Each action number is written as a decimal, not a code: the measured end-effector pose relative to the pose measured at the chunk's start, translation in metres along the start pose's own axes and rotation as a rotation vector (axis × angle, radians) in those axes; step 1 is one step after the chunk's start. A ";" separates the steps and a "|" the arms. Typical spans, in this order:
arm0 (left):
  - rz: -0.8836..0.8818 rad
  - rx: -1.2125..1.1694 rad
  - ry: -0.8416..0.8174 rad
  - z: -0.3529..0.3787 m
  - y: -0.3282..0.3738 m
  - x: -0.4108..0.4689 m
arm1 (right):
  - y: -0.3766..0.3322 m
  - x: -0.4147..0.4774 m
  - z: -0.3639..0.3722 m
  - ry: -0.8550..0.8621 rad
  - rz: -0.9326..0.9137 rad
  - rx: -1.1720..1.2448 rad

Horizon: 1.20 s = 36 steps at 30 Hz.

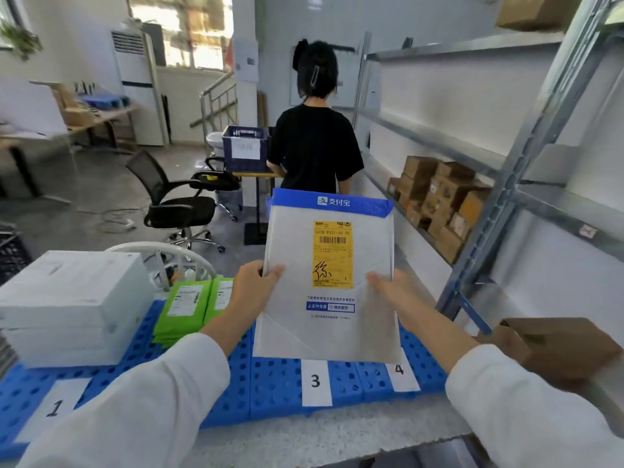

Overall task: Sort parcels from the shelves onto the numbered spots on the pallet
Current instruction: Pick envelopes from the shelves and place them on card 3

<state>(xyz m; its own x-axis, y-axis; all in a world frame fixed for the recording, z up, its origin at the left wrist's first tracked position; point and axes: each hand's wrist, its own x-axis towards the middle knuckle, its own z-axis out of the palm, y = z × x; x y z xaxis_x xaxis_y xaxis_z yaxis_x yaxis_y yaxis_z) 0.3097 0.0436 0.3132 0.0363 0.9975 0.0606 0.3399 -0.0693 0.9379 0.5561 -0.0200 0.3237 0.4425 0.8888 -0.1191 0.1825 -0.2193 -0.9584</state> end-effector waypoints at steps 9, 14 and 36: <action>-0.133 0.029 0.091 0.034 -0.050 0.074 | 0.021 0.117 0.034 -0.119 0.074 -0.111; -0.252 0.048 0.076 0.051 -0.092 0.101 | 0.056 0.158 0.060 -0.178 0.188 -0.132; -0.605 0.086 -0.067 0.133 -0.224 0.217 | 0.175 0.286 0.140 -0.219 0.527 -0.299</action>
<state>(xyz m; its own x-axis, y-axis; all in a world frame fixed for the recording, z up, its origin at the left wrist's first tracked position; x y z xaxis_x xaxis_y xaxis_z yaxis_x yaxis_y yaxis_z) 0.3667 0.2737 0.0711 -0.1288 0.8577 -0.4978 0.3935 0.5049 0.7682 0.5915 0.2524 0.0860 0.3556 0.6859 -0.6349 0.2407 -0.7236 -0.6469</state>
